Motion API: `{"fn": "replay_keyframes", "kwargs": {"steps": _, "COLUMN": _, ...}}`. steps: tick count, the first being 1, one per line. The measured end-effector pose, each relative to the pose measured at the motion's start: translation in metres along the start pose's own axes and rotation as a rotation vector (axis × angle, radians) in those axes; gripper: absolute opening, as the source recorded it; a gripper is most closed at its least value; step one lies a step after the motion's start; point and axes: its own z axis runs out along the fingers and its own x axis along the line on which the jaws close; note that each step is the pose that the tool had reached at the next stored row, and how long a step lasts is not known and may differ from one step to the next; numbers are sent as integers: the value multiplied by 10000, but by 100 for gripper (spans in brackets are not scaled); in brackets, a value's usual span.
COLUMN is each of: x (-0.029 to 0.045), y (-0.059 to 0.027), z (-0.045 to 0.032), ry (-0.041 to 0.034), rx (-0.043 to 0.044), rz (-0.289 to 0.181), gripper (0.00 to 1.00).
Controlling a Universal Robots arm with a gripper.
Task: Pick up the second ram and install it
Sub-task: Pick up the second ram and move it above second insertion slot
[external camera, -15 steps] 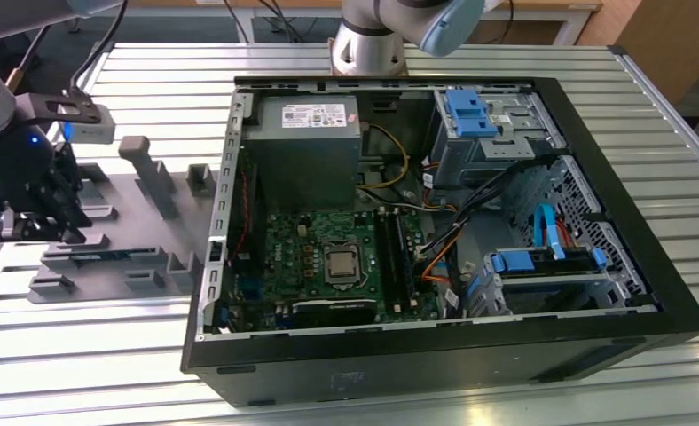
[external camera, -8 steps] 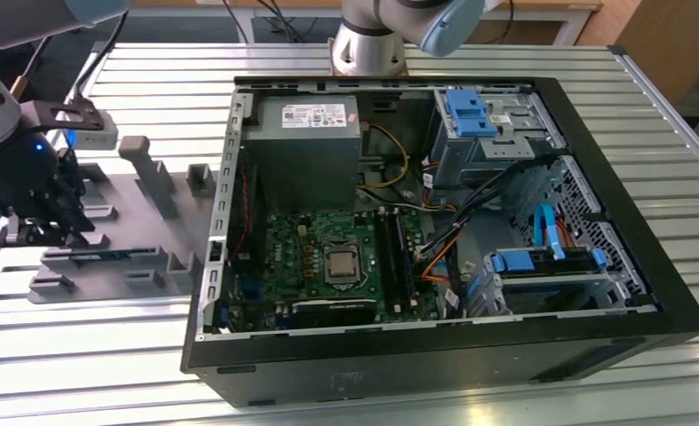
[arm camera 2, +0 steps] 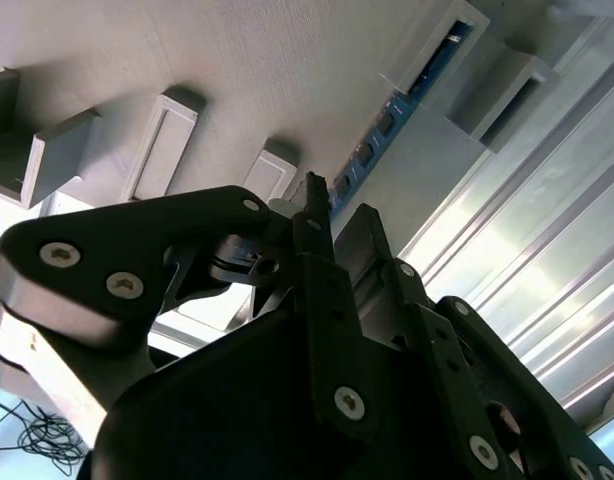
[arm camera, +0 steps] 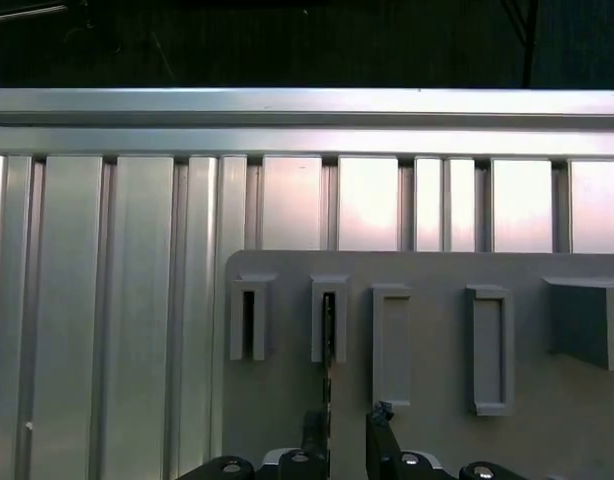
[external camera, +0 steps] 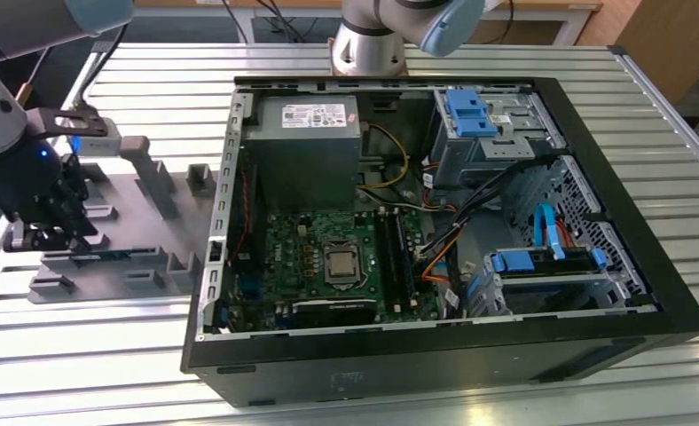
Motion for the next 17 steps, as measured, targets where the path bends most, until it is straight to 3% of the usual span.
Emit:
{"fn": "replay_keyframes", "kwargs": {"steps": 2, "x": -1, "y": 1, "z": 13, "ry": 47, "rx": 1, "rz": -68, "gripper": 31}}
{"fn": "replay_keyframes", "kwargs": {"steps": 5, "x": 0, "y": 0, "z": 19, "ry": 304, "rx": 37, "rz": -84, "gripper": 31}}
{"fn": "replay_keyframes", "kwargs": {"steps": 6, "x": 0, "y": 0, "z": 25, "ry": 351, "rx": 47, "rz": -84, "gripper": 31}}
{"fn": "replay_keyframes", "kwargs": {"steps": 17, "x": 0, "y": 0, "z": 86, "ry": 305, "rx": 47, "rz": -122, "gripper": 31}}
